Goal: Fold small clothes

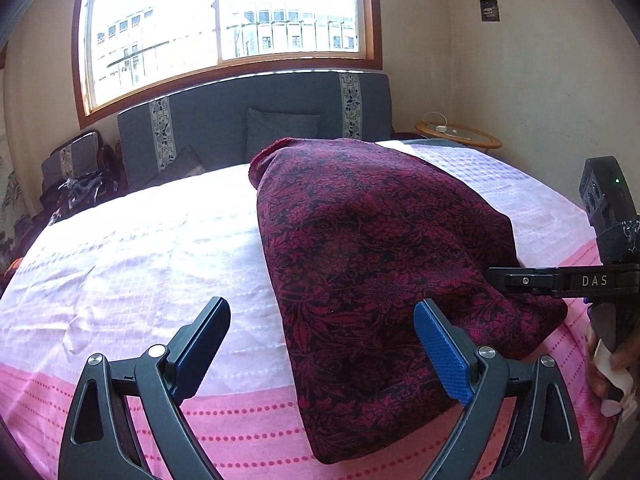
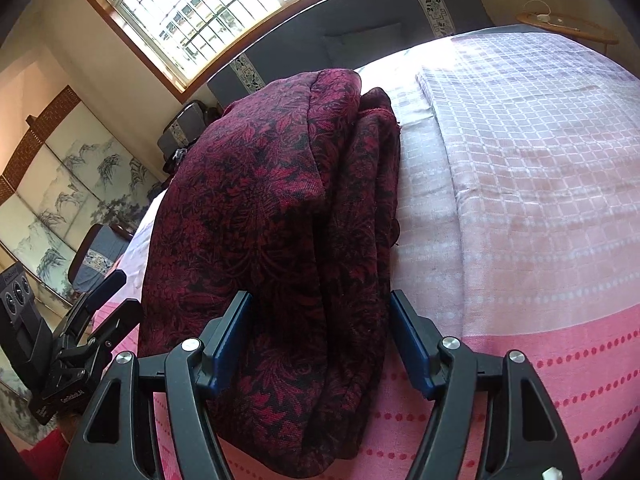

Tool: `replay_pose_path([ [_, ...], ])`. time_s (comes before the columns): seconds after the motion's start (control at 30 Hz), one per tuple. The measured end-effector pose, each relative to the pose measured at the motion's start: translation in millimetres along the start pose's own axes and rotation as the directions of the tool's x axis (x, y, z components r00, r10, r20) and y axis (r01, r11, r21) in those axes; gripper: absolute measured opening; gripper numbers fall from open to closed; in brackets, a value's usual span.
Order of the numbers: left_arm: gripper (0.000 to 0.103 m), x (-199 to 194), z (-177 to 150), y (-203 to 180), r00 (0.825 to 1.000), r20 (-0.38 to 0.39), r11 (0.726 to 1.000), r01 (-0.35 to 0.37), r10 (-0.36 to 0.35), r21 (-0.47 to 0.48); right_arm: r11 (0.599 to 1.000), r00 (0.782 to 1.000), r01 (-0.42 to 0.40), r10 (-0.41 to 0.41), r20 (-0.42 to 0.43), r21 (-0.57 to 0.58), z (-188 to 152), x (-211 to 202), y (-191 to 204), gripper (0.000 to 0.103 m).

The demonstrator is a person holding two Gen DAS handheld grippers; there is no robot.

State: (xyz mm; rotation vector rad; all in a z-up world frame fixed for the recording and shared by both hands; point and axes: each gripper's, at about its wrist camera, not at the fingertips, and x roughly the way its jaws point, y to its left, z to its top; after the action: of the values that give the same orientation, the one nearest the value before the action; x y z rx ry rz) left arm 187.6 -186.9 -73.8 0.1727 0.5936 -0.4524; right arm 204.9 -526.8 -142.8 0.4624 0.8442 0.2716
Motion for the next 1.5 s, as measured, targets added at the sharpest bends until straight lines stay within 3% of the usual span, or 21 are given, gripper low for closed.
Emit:
replay_pose_path([
  [0.27, 0.097, 17, 3, 19, 0.999, -0.028, 0.999, -0.022, 0.022, -0.025, 1.000, 1.000, 0.024, -0.024, 0.006, -0.020, -2, 3, 11, 0.066],
  [0.33, 0.097, 26, 3, 29, 0.998, -0.059, 0.998, 0.024, -0.028, -0.066, 1.000, 1.000, 0.022, -0.022, 0.005, -0.019, -1, 4, 11, 0.066],
  [0.4, 0.097, 37, 2, 42, 0.985, -0.096, 0.982, 0.132, -0.146, -0.138, 1.000, 1.000, 0.020, -0.020, 0.005, -0.018, -2, 4, 11, 0.066],
  [0.53, 0.097, 61, 0, 62, 0.927, -0.132, 0.915, 0.310, -0.351, -0.259, 0.999, 1.000, 0.028, -0.028, 0.007, -0.025, -3, 5, 13, 0.067],
  [0.6, 0.097, 73, 2, 70, 0.884, -0.135, 0.864, 0.389, -0.448, -0.318, 0.999, 1.000, 0.026, -0.026, 0.008, -0.025, -3, 4, 14, 0.067],
  [0.73, 0.097, 96, 3, 84, 0.788, -0.111, 0.738, 0.504, -0.605, -0.448, 0.999, 1.000, 0.023, -0.023, 0.009, -0.023, -3, 5, 14, 0.068],
  [0.8, 0.097, 103, 7, 89, 0.765, -0.089, 0.706, 0.534, -0.638, -0.465, 0.999, 1.000, 0.027, -0.026, 0.009, -0.026, -3, 5, 14, 0.068],
  [0.87, 0.097, 109, 12, 88, 0.729, -0.094, 0.677, 0.571, -0.678, -0.464, 0.999, 1.000, 0.028, -0.028, 0.009, -0.029, -3, 5, 15, 0.068],
  [0.93, 0.097, 116, 17, 81, 0.703, -0.124, 0.674, 0.593, -0.700, -0.441, 0.999, 1.000, 0.029, -0.029, 0.010, -0.031, -4, 5, 15, 0.069],
  [1.07, 0.097, 118, 20, 67, 0.701, -0.172, 0.701, 0.598, -0.692, -0.389, 0.999, 1.000, 0.029, -0.029, 0.010, -0.032, -4, 6, 16, 0.070],
  [1.33, 0.097, 132, 29, 79, 0.658, -0.177, 0.647, 0.588, -0.732, -0.486, 1.000, 1.000, -0.006, 0.006, 0.001, -0.003, -1, 4, 12, 0.072],
  [1.5, 0.097, 124, 24, 77, 0.674, -0.173, 0.676, 0.616, -0.718, -0.405, 0.992, 0.994, -0.106, 0.108, -0.024, 0.071, 8, 3, -3, 0.077],
])
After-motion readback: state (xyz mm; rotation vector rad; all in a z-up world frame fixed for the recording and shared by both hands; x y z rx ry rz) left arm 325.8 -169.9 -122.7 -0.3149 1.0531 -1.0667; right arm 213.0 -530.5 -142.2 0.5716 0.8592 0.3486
